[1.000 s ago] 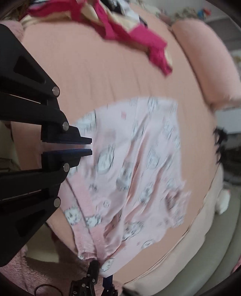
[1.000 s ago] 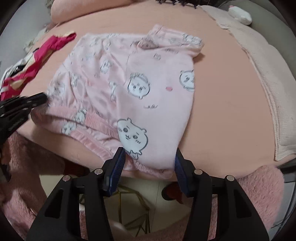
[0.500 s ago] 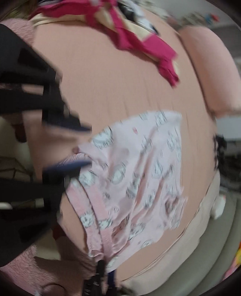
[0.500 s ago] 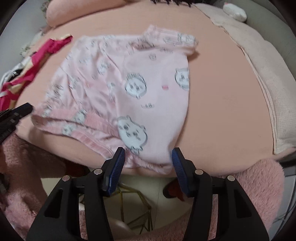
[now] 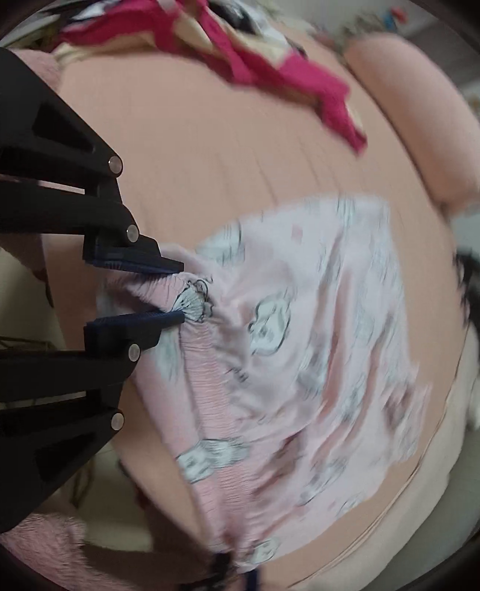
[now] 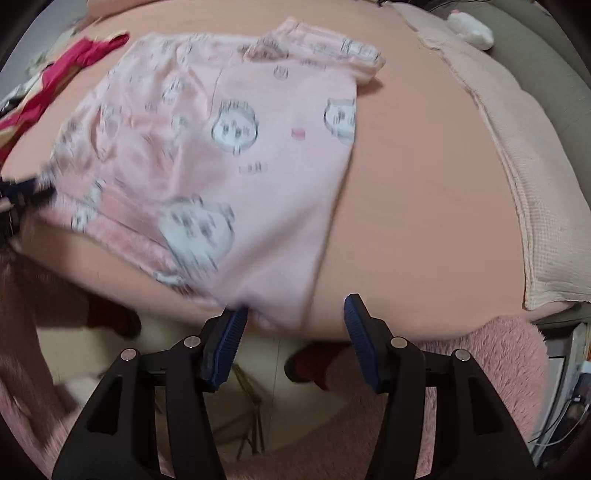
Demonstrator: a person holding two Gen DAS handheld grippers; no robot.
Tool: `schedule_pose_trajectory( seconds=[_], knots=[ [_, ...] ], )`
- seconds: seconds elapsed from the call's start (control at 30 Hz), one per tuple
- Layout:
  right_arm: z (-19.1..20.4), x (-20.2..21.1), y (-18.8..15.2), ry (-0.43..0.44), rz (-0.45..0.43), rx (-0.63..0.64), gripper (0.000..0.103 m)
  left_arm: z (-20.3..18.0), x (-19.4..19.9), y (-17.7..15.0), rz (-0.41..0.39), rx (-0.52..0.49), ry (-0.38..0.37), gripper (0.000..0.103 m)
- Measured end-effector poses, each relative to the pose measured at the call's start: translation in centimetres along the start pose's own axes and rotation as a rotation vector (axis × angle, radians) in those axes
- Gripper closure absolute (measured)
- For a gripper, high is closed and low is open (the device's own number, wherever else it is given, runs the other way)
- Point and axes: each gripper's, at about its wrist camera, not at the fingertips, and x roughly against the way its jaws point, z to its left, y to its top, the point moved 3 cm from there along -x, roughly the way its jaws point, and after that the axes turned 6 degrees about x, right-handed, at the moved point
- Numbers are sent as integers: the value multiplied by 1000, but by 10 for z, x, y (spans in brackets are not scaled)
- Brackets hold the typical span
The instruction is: Fold clothes
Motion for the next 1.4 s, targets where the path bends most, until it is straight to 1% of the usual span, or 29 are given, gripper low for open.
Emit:
schedule_pose_trajectory(
  seconds=[0.03, 0.07, 0.13, 0.2, 0.23, 0.27, 0.33, 0.43, 0.47, 0.5, 0.6, 0.63, 0.7, 0.73, 0.77, 0.83, 0.87, 0.93, 1.0, 1.07, 1.13, 1.2, 1.27, 1.33, 1.4],
  knots=[
    [-1, 2, -2, -34, 1, 15, 49, 6, 8, 3, -29, 37, -11, 83],
    [-3, 6, -2, -32, -19, 13, 49, 11, 14, 5, -40, 60, -36, 83],
    [-10, 18, 3, 102, -74, -56, 49, 14, 21, 6, -30, 79, -102, 82],
    [-16, 29, 9, 235, -105, -139, 49, 10, 22, 2, -8, 69, -143, 80],
    [-17, 34, 12, 271, -120, -158, 49, 7, 24, -2, -3, 63, -160, 79],
    [-18, 40, 15, 288, -134, -163, 48, 6, 25, -5, -4, 66, -174, 78],
    [-9, 53, 21, 276, -172, -151, 48, 12, 30, -7, -21, 128, -250, 78],
    [-12, 48, 33, 269, -225, -158, 48, 33, 34, -7, -42, 288, -381, 78],
    [-7, 34, 46, 270, -225, -164, 48, 39, 32, -6, -49, 332, -397, 78],
    [-1, 19, 54, 270, -212, -160, 48, 41, 27, -6, -47, 341, -385, 78],
    [11, -14, 59, 261, -152, -133, 48, 37, 14, -7, -22, 308, -324, 78],
    [14, -23, 57, 244, -125, -123, 48, 34, 10, -9, -7, 279, -286, 78],
    [17, -30, 51, 198, -98, -111, 47, 28, 5, -17, 37, 196, -186, 75],
    [15, -29, 49, 187, -95, -114, 46, 28, 4, -23, 61, 172, -155, 75],
    [12, -27, 46, 184, -88, -121, 40, 29, 4, -29, 84, 171, -149, 75],
    [3, -20, 41, 191, -88, -138, 39, 36, 11, -36, 81, 200, -168, 74],
    [-2, -14, 38, 205, -105, -151, 39, 38, 18, -36, 55, 207, -182, 74],
    [-11, 0, 33, 225, -140, -164, 39, 40, 37, -32, -24, 207, -214, 73],
    [-8, 11, 31, 282, -155, -114, 39, 36, 50, -26, -91, 189, -232, 67],
    [3, 15, 31, 329, -159, -41, 39, 27, 54, -19, -125, 152, -263, 65],
    [19, 9, 34, 324, -153, 14, 39, 13, 44, -15, -110, 114, -284, 65],
    [29, -2, 39, 297, -124, 14, 39, 1, 25, -14, -67, 95, -287, 65],
    [32, -11, 43, 280, -111, -16, 41, -5, 7, -18, -18, 94, -282, 65],
    [33, -13, 47, 235, -128, -12, 42, -6, 2, -21, -6, 96, -282, 65],
    [36, -12, 55, 173, -176, 3, 42, -2, 2, -20, -10, 113, -298, 65]
  ],
)
